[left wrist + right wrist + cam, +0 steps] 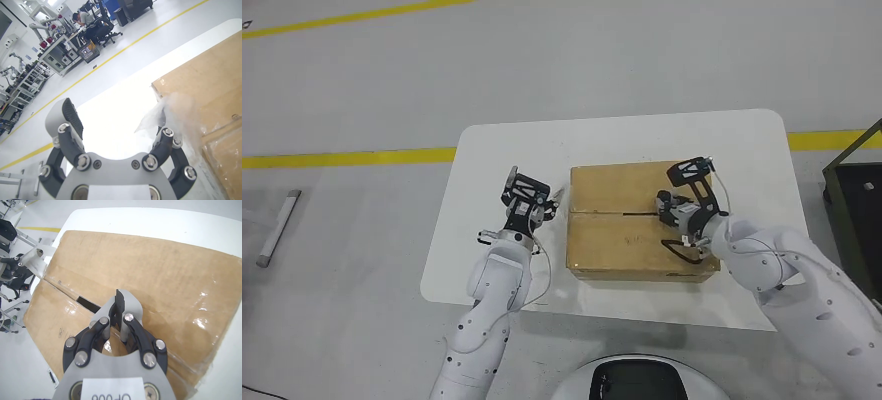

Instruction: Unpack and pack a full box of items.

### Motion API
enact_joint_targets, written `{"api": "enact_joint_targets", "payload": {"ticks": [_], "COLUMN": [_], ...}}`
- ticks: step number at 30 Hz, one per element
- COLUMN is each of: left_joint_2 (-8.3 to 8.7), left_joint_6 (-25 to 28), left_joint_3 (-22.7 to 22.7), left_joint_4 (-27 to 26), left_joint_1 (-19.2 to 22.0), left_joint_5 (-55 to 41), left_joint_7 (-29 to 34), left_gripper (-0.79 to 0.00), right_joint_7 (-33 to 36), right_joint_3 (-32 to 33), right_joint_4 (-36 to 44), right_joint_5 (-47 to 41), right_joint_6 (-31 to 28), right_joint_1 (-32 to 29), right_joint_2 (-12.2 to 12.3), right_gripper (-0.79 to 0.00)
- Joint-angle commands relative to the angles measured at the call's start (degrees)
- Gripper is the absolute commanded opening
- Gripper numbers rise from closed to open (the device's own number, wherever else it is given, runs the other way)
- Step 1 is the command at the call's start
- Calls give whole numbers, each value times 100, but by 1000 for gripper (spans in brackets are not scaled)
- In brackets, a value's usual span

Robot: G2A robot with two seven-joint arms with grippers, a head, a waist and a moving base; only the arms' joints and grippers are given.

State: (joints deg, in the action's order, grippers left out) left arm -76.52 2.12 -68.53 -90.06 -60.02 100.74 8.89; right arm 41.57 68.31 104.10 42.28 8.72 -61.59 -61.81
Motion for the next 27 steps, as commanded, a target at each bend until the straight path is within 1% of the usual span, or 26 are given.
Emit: {"api": "enact_joint_targets", "payload": {"ticks": [1, 5, 13, 19, 27], "left_joint_2": [-13, -41, -137, -236, -407], "left_joint_6": [50, 159, 343, 517, 654], "left_joint_3": [49, 167, 584, 1031, 1635], "left_joint_4": [-43, -95, -69, 27, 279], "left_joint_1": [40, 144, 416, 636, 971], "left_joint_5": [-18, -45, -81, -57, -91], "left_joint_7": [3, -11, -43, -57, -163], "left_gripper": [0, 0, 0, 0, 0], "right_joint_7": [-14, -43, -109, -203, -257], "right_joint_3": [99, 392, 1175, 1854, 2609], "right_joint_4": [35, 105, 295, 423, 500], "right_joint_5": [-69, -267, -553, -697, -887], "right_joint_6": [27, 105, 241, 322, 223], "right_joint_1": [-5, -57, -361, -705, -1196], "right_joint_2": [0, 13, 75, 129, 184], "right_gripper": [-785, -785, -785, -785, -785]}}
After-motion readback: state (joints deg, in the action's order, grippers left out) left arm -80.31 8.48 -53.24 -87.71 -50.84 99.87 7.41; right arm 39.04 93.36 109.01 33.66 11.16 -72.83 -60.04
